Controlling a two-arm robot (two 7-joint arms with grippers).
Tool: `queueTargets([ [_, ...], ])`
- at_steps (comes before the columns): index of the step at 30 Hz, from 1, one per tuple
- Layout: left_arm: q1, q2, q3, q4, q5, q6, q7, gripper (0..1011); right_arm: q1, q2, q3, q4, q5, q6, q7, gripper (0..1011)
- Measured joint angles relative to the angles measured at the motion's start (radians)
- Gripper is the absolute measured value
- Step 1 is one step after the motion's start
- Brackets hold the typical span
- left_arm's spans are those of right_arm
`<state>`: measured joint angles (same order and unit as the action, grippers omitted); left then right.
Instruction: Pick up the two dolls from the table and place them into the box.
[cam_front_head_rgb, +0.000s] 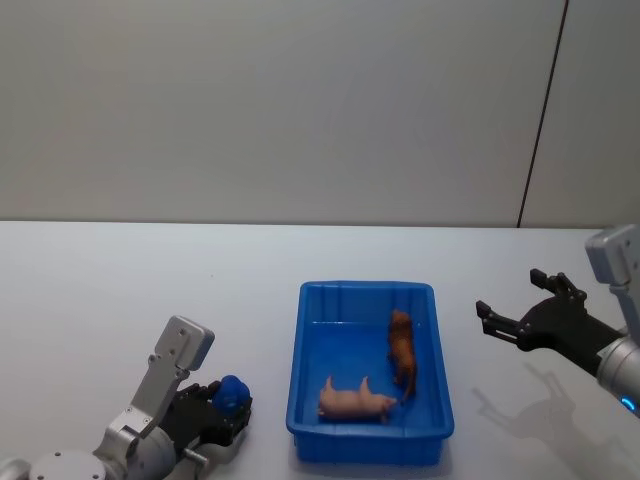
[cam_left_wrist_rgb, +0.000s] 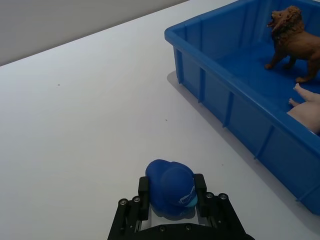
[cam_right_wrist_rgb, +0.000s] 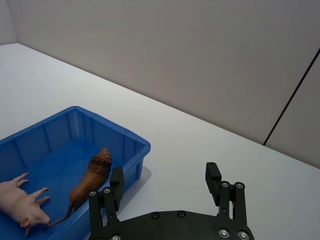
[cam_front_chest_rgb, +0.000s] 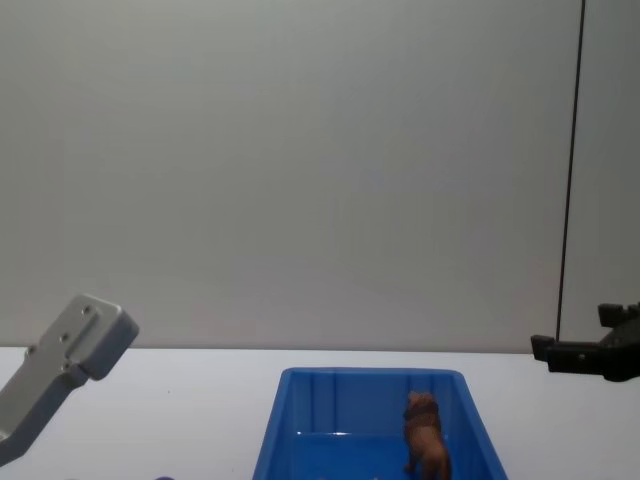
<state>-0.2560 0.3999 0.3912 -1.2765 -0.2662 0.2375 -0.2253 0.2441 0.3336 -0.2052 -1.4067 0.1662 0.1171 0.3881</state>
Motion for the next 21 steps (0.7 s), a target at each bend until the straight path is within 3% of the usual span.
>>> queueTargets([
  [13, -0.006, 0.002, -0.007, -0.026, 0.026, 0.0, 0.0, 456, 0.0, 0.0, 0.0, 0.0, 0.0, 0.0, 0.0, 1001],
  [21, -0.029, -0.003, -0.01, -0.088, 0.081, 0.0, -0.001, 400, 0.0, 0.0, 0.0, 0.0, 0.0, 0.0, 0.0, 1001],
])
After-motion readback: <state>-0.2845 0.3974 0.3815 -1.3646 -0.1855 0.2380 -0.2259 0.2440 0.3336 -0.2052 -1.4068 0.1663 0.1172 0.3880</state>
